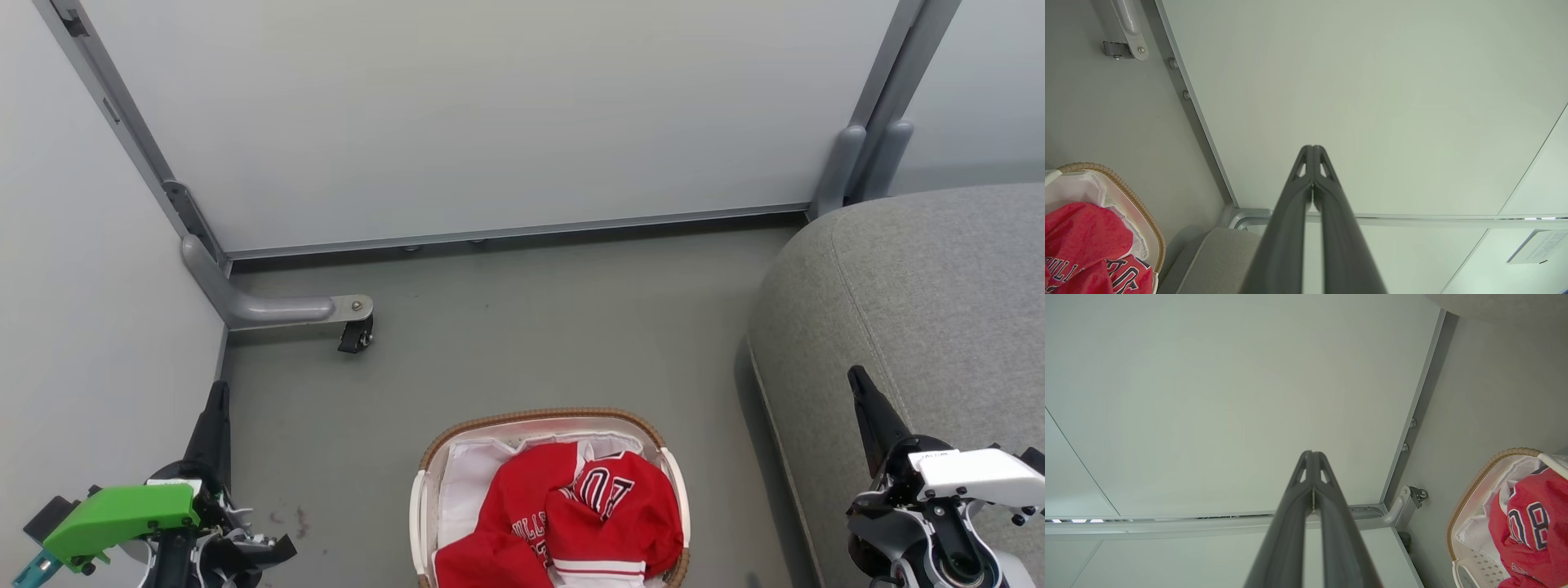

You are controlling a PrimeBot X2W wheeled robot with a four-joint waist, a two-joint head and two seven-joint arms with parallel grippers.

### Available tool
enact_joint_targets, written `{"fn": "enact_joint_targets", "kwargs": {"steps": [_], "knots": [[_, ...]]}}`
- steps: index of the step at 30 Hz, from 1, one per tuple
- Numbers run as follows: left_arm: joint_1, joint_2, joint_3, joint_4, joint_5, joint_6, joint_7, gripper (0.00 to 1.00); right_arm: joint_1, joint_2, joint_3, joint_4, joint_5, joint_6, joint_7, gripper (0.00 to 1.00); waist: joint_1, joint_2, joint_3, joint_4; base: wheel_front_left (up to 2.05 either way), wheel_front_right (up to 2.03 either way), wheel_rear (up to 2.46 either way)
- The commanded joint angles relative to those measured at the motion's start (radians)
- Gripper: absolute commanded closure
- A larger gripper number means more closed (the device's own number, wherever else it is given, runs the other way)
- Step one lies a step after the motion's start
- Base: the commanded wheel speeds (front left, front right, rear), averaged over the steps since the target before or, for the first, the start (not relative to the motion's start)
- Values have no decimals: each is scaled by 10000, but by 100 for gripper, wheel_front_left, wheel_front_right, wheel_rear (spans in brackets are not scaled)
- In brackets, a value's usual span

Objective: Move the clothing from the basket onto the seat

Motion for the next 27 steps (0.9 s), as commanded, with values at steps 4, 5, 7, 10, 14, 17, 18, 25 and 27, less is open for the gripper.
{"fn": "enact_joint_targets", "kwargs": {"steps": [4,5,7,10,14,17,18,25,27], "knots": [[-116,7,7,-15,50,-62,21,100,-80,-62,-15,-33,32,0,22,100,0,0,0,0,0,0,0],[-116,7,7,-15,50,-62,21,100,-80,-62,-15,-33,32,0,22,100,0,0,0,0,0,0,0],[-116,7,7,-15,50,-62,21,100,-80,-62,-15,-33,32,-1,22,100,0,0,0,0,0,0,0],[-116,7,7,-15,50,-62,21,100,-80,-62,-15,-33,32,0,22,100,0,0,0,0,0,0,0],[-116,7,7,-15,50,-62,21,100,-80,-62,-15,-33,32,0,22,100,0,0,0,0,0,0,0],[-116,7,7,-15,51,-62,21,100,-80,-62,-15,-33,32,0,23,100,0,0,0,0,0,0,0],[-116,7,7,-15,51,-62,21,100,-80,-62,-15,-33,32,0,22,100,0,0,0,0,0,0,0],[-116,7,7,-15,51,-62,21,100,-80,-62,-15,-32,32,0,22,100,0,0,0,0,0,0,0],[-116,7,7,-15,51,-62,21,100,-80,-62,-15,-32,32,0,22,100,0,0,0,0,0,0,0]]}}
